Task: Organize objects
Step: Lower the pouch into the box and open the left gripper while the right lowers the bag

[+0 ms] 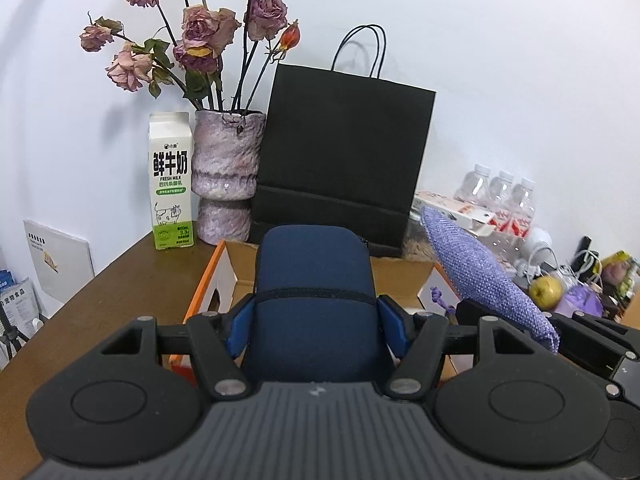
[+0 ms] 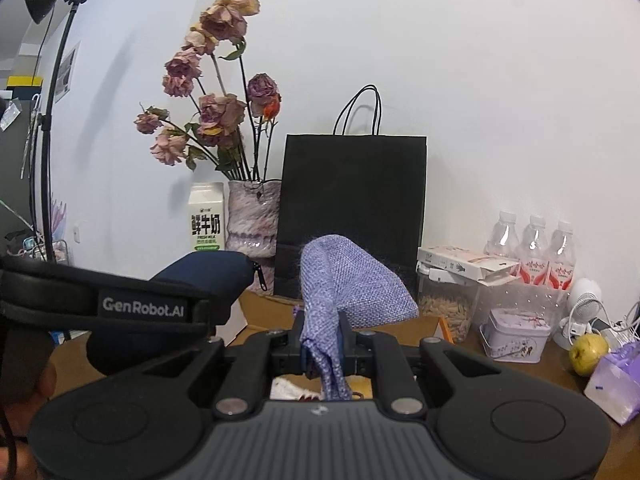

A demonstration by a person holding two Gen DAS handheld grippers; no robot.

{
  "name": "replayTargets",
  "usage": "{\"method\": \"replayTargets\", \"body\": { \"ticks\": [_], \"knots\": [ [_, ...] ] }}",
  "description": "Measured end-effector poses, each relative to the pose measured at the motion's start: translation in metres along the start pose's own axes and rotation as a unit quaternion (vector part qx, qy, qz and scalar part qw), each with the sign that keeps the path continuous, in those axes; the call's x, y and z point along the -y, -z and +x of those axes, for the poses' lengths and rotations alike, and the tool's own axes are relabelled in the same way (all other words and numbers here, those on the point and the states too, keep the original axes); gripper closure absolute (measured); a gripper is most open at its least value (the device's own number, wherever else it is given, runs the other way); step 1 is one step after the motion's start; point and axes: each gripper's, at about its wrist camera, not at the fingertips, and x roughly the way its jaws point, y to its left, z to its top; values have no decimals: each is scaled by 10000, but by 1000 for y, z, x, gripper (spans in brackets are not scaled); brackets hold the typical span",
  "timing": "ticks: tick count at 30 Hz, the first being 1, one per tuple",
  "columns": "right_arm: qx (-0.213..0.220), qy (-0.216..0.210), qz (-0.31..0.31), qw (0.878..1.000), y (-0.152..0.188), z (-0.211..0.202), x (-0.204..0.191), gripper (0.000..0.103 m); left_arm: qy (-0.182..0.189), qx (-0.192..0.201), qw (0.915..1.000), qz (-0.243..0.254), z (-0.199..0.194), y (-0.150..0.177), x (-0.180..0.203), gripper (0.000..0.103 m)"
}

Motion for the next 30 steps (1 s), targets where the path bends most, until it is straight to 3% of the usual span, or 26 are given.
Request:
{"method": "replayTargets", "body": {
  "ticks": [12, 18, 26, 29, 30],
  "knots": [
    [-154, -34, 21, 9999, -8, 55, 19, 91, -256, -3, 9996, -105, 53, -15, 0, 38],
    [-423, -45, 160, 9990, -3, 85, 29, 91, -442, 130, 9989, 7, 72, -18, 0, 38],
    [-761, -38, 220, 9968, 11, 109, 35, 90, -484, -23, 9987, 162, 96, -13, 2, 38],
    [-898, 18, 258, 9956, 15, 114, 38, 78, -439, -123, 9989, 146, 100, -12, 0, 36],
    [-943, 62, 254, 9952, 16, 116, 39, 62, -427, -151, 9989, 118, 100, -12, -1, 34]
  ]
}}
